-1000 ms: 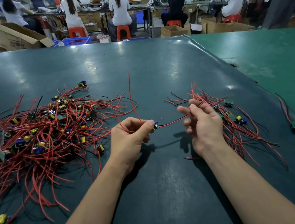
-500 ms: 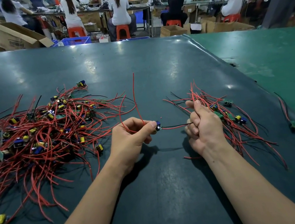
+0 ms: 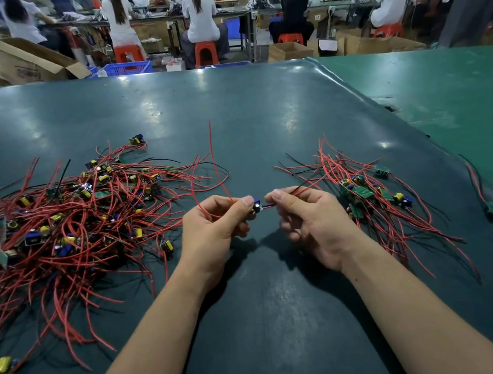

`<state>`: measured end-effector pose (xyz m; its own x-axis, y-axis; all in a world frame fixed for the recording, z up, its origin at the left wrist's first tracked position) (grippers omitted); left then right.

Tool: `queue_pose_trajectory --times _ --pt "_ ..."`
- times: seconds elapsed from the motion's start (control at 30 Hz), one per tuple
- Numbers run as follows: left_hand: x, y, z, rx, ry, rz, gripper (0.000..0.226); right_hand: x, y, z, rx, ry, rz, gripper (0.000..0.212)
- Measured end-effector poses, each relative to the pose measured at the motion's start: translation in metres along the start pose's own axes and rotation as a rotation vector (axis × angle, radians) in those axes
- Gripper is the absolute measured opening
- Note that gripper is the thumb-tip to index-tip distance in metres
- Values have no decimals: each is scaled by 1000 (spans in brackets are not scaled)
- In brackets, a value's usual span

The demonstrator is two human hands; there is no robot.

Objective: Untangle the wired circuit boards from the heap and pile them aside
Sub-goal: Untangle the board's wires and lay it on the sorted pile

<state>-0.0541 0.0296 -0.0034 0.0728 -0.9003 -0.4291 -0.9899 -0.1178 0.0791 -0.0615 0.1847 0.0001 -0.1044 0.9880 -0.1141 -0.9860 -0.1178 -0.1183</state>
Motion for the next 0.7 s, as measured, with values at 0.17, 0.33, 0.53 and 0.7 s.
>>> queue_pose_trajectory --times 0.17,0.33,0.53,0.7 --pt "-1 -1 -1 -25 24 -26 17 3 0 1 107 -89 -129 24" --pt "-3 -1 -1 -31 52 12 22 4 1 2 190 -97 -281 24" --pt "-3 -1 -1 -45 69 26 28 5 4 0 242 -125 -373 23" --pt "-2 0 -1 -34 60 29 29 5 5 2 206 -68 -332 12"
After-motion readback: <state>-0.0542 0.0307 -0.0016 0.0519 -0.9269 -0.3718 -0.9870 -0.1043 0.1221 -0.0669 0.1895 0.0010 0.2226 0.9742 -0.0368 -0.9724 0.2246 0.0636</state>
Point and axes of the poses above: each hand's wrist, its own y-axis towards the middle knuckle, its own x-axis out of the back of the hand, z = x × y, the point moved 2 cm from there along y, towards the middle knuckle, and after that the axes turned 9 degrees about -y, right-handed, at the moved point
